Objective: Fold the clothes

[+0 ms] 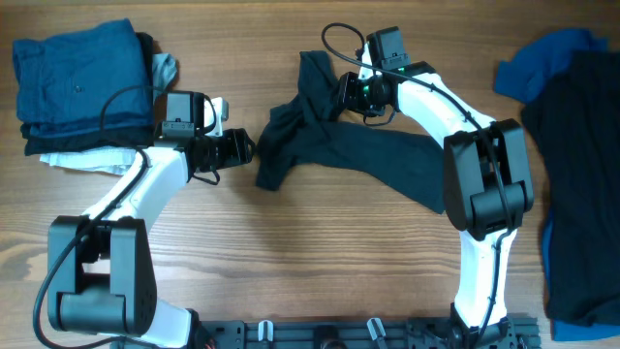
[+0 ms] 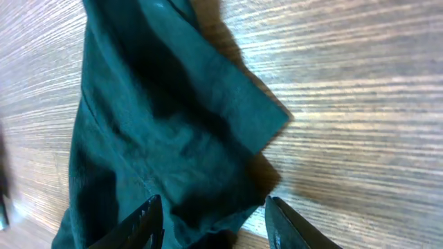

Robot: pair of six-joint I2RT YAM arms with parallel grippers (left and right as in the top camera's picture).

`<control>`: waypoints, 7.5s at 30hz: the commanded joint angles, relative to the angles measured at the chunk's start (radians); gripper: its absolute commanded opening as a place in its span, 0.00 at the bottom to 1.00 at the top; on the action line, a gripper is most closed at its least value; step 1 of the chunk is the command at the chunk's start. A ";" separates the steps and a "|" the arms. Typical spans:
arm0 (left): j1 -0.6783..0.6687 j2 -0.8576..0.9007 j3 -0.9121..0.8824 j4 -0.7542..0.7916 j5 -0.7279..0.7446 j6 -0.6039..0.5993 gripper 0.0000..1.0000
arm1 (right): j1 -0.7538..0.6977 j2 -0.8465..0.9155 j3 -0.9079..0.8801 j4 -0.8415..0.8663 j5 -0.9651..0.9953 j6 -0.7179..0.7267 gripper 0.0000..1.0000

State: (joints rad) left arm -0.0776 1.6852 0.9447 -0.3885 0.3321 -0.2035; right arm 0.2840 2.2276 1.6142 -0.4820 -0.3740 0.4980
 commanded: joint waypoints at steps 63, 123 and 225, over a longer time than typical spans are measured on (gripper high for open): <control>-0.404 0.064 0.003 -0.154 -0.345 0.222 0.54 | -0.168 -0.077 0.005 -0.103 0.068 -0.210 0.79; -0.430 0.066 -0.081 -0.076 -0.441 0.161 0.09 | -0.363 -0.360 -0.124 -0.839 0.256 -0.207 0.55; -0.430 0.066 -0.081 -0.100 -0.441 0.143 0.38 | -0.383 -0.432 -0.584 -0.031 0.294 -0.391 0.04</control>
State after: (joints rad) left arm -0.5076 1.7241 0.8921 -0.4717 -0.1379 -0.0578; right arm -0.0956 1.8011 1.0344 -0.5117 -0.0460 0.1078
